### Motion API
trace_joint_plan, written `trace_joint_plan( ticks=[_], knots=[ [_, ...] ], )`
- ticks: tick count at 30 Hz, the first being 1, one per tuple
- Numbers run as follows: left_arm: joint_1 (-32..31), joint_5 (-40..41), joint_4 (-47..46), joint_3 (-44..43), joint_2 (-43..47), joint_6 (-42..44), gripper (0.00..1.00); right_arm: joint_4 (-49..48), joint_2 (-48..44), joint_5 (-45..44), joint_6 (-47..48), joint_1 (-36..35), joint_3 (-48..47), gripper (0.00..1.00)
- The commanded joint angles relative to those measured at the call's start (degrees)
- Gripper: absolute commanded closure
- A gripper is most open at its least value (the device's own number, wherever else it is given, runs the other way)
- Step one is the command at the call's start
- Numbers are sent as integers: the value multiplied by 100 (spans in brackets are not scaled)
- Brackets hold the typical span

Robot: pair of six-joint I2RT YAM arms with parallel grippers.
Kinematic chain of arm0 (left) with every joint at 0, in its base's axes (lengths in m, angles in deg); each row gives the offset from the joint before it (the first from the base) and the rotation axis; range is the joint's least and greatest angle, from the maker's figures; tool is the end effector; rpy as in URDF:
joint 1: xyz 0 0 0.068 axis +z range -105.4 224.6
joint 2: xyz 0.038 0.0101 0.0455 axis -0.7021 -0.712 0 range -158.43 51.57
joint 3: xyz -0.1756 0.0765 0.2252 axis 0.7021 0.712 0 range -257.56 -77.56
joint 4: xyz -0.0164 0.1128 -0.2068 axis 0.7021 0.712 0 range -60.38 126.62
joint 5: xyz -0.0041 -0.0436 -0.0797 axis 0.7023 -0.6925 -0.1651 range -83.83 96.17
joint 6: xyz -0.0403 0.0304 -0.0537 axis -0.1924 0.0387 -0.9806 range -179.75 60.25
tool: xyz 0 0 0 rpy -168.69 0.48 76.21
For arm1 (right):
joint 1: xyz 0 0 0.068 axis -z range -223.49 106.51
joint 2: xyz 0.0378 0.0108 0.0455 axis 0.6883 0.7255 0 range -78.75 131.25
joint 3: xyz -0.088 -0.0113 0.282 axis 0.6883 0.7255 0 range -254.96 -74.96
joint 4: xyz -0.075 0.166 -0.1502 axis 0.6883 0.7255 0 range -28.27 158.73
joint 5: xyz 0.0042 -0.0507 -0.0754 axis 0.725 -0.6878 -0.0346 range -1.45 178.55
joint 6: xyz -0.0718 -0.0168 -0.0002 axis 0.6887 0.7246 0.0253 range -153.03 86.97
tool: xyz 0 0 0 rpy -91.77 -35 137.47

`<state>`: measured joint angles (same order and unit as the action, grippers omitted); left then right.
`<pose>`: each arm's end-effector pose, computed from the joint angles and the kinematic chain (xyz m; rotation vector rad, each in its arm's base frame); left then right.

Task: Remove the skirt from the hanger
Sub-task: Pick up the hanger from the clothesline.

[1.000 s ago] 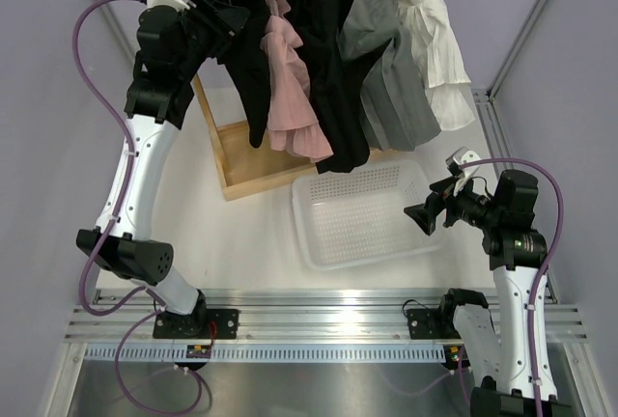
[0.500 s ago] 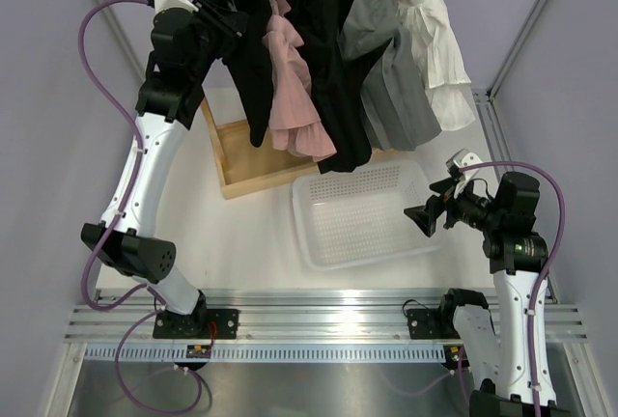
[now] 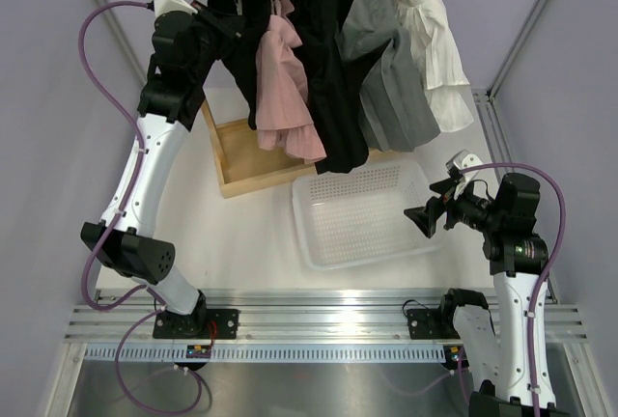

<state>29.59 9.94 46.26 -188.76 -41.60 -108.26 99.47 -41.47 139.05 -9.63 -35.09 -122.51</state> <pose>0.3485 -0.0894 0.5283 -0.5143 1.5213 -0.8208 0.1012 0.0332 0.3333 -0.7580 1.7450 0.5254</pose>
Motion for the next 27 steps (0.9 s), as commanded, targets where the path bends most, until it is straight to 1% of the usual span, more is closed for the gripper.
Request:
trace_joint_plan(
  ticks=[1, 2, 4, 5, 6, 8, 11, 14, 18, 19, 21, 22, 26, 27],
  knots=[
    [-2, -210, 146, 37, 70, -44, 96, -3, -54, 100, 86, 21, -35, 1],
    [6, -219, 146, 37, 70, -27, 89, -3, -63, 100, 95, 21, -35, 0],
    [-2, -219, 155, 37, 44, 8, 82, 6, -63, 109, 86, 21, -35, 1],
    [6, -228, 155, 45, 9, 17, 75, 6, -71, 109, 86, 21, -35, 1],
    [6, -254, 155, 45, -26, 43, 71, 6, -71, 109, 95, 21, -44, 1],
    [-3, -333, 164, 19, -149, 70, 66, 14, -80, 118, 95, 21, -44, 1],
    [-37, -342, 251, -68, -281, 166, 61, 23, -89, 118, 104, 21, -53, 0],
    [-55, -298, 339, -148, -378, 272, 60, 32, -98, 127, 112, 21, -53, 0],
    [-55, -263, 313, -148, -387, 298, 65, 50, -98, 127, 112, 21, -61, 1],
    [-55, -254, 304, -148, -387, 290, 70, 41, -107, 135, 112, 21, -61, 1],
    [-55, -254, 278, -157, -360, 290, 76, 41, -107, 144, 112, 12, -61, 1],
    [-55, -245, 269, -183, -352, 290, 84, 50, -107, 144, 121, 21, -61, 0],
    [-55, -254, 225, -218, -238, 298, 100, 58, -107, 144, 130, 21, -61, 1],
    [-55, -254, 208, -236, -220, 307, 100, 58, -107, 153, 121, 21, -61, 1]
  ],
)
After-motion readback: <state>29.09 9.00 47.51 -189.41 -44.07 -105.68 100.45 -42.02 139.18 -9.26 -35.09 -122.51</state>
